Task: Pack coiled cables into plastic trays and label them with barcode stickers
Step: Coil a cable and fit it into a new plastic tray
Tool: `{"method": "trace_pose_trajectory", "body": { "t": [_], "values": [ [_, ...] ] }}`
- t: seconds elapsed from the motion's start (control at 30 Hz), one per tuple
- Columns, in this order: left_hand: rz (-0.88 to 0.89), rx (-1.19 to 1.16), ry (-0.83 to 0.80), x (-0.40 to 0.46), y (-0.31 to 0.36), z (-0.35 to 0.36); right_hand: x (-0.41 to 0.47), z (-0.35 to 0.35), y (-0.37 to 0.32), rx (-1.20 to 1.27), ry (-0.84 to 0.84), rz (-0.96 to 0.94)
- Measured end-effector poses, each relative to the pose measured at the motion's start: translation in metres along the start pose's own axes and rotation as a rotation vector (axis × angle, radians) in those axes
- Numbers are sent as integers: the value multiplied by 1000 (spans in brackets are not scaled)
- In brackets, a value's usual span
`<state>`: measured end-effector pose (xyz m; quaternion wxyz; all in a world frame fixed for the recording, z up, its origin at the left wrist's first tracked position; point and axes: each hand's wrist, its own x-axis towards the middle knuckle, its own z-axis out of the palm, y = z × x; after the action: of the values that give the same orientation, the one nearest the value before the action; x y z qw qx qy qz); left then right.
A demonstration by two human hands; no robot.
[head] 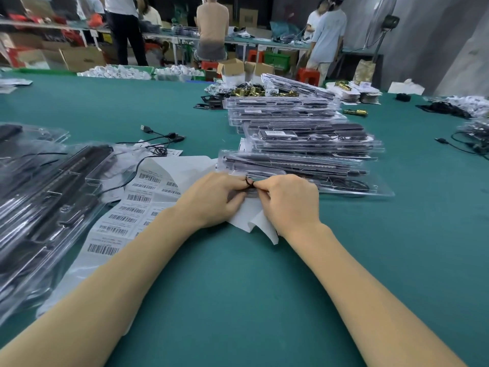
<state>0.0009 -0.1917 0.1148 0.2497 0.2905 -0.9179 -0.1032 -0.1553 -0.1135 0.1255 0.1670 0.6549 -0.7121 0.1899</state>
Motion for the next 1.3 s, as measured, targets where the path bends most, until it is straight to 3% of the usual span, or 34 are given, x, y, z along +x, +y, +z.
{"method": "trace_pose_trajectory", "body": {
  "t": [0.13,0.27,0.57,0.77,1.07,1.3],
  "values": [
    [-71,-119,63,2,2,4,-8,-7,13,86,-126,-80],
    [-197,-72,194,11,9,11,-16,-5,18,17,-227,-121],
    [-221,-51,241,15,10,18,-25,2,7,-15,-255,-56],
    [-365,93,287,14,13,21,-28,5,2,-55,-262,-29],
    [-524,-87,291,18,17,12,-24,9,0,-47,-307,17],
    [-320,137,195,20,9,9,-17,10,1,-38,-351,58]
  ]
}}
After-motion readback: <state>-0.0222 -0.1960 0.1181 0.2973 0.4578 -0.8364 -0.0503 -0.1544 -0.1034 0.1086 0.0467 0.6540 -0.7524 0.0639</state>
